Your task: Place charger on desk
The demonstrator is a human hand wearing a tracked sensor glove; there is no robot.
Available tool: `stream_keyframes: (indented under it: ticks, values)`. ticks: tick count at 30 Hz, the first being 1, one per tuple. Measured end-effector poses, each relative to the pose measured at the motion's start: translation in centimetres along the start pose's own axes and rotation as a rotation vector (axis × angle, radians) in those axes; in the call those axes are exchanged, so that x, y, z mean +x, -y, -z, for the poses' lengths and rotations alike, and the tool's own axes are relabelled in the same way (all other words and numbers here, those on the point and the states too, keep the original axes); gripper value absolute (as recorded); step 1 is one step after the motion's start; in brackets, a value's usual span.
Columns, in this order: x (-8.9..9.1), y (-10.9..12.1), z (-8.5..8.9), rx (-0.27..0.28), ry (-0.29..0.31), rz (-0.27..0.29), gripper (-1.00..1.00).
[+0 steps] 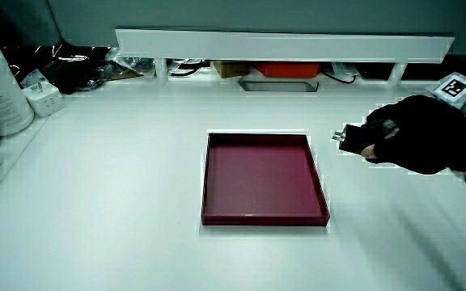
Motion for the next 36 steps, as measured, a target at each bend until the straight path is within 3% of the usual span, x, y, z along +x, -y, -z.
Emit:
stream_keyframes:
  ticks: [9, 17, 25, 27, 31, 36]
  values:
    - [4.0, 0.1, 0.8, -0.035, 0.011, 0.134, 0.0]
    - [7.0, -0.1, 3.3, -0.087, -0.003, 0.196, 0.0]
    - [8.8, -0.2, 5.6, -0.142, -0.027, 0.24, 0.0]
    - [9.2, -0.2, 5.9, -0.153, -0.058, 0.239, 0.0]
    - [9.1, -0.1, 6.0, -0.152, -0.056, 0.246, 0.0]
    - [9.3, 0.1, 6.2, -0.15, -0.056, 0.243, -0.25]
